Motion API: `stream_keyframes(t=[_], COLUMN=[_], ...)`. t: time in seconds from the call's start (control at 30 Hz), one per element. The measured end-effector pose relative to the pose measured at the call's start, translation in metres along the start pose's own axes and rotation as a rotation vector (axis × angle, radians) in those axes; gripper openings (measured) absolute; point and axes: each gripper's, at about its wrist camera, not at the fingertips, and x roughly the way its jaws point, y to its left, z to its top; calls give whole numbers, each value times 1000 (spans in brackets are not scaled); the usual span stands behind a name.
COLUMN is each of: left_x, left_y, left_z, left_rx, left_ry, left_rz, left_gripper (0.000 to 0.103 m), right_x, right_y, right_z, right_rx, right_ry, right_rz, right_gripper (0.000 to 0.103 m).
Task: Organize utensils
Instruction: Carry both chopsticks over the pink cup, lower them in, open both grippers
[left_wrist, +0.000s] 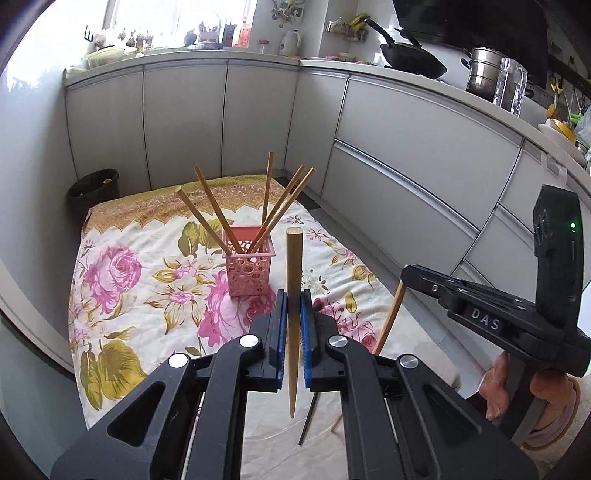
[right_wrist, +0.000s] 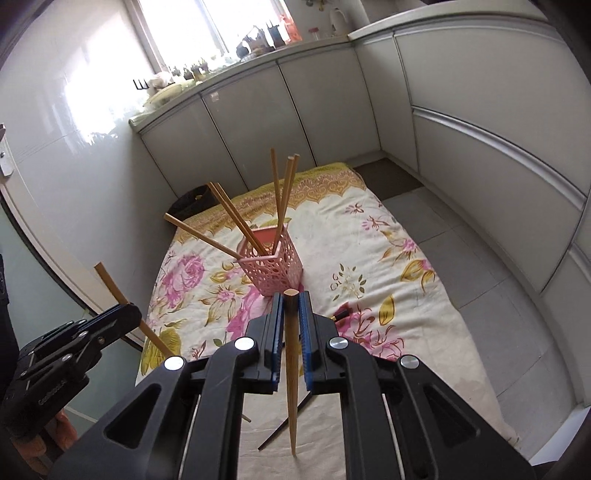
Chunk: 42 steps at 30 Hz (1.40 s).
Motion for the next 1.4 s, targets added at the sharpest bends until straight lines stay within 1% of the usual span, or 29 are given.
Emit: stream_keyframes(t=[0.2,0.33,0.5,0.57,0.67,0.83,1.0,1.17,1.2,1.23,1.27,1.3,1.33,1.4], left_x=[-17,-22,-26,-25,-17,15,57,93,97,98,101,100,96,87], left_y=[-12,-16,-11,-7,0,16,35,52,54,56,58,58,60,61], left_z=[22,47,88,104,125,145,144,132,129,126,124,123,121,119], left_rx=[4,0,-34,-48,-76,-112,-123,-150,-153,-150,-153,-159,-165,-176], left_ry=[-42,-86,-173,-216,-256,-274,-248,-193,-191,-194,-193,-198,-208,-225], left_rz=[18,32,65,102,124,154,196,183,176,160,156,158,154,145], left_gripper=[6,6,6,6,6,6,6,7,9,16,21,30,36,37], right_x=[-46,-62,-72,-73,-67,-44,-18,13,18,23,28,33,37,44], right_y=[12,21,29,31,33,35,39,40,40,40,41,42,42,43], right_z=[27,59,99,113,132,153,166,168,169,169,169,170,170,169], right_rx=[-50,-62,-65,-71,-67,-78,-87,-81,-79,-78,-78,-77,-76,-77], right_ry=[-95,-147,-221,-245,-266,-287,-285,-262,-257,-255,-252,-248,-243,-237], right_rz=[27,42,53,54,56,47,50,52,52,53,51,50,49,43], right_gripper=[9,9,9,9,9,9,9,9,9,9,9,9,9,9])
